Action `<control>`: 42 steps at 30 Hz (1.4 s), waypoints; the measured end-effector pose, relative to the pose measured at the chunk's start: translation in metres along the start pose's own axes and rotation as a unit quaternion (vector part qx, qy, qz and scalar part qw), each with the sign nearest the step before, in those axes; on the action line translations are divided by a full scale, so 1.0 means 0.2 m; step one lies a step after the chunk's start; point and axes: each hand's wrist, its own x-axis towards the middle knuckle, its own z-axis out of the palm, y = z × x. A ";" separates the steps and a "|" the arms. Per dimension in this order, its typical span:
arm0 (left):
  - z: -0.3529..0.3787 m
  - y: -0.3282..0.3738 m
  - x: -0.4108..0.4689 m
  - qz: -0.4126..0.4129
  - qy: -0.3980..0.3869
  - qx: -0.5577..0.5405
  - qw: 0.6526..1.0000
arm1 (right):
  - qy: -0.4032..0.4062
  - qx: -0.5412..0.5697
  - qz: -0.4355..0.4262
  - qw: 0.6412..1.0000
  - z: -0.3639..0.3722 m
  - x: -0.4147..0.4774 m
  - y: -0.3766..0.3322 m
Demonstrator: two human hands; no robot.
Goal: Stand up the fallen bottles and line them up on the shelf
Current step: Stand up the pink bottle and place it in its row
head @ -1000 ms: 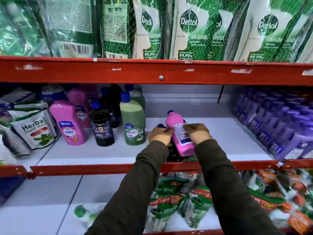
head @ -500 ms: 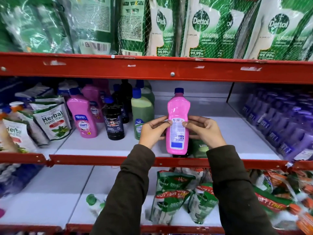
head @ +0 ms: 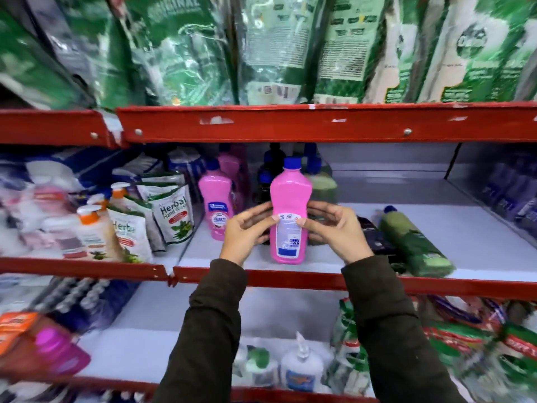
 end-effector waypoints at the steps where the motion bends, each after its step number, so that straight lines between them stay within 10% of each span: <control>1: -0.08 0.00 0.01 0.001 0.004 -0.001 1.000 | 0.000 0.002 -0.003 1.000 0.08 0.02 0.02; 20: -0.77 -0.17 0.13 0.070 0.060 0.027 0.995 | 0.014 -0.075 -0.055 0.996 0.82 0.18 0.30; 28: -0.79 -0.21 0.14 0.096 0.094 0.052 0.990 | 0.139 -0.112 -0.081 0.980 0.89 0.15 0.38; 42: -0.78 -0.21 0.09 0.048 0.013 0.050 0.998 | 0.036 -0.147 -0.098 0.984 0.95 0.04 0.37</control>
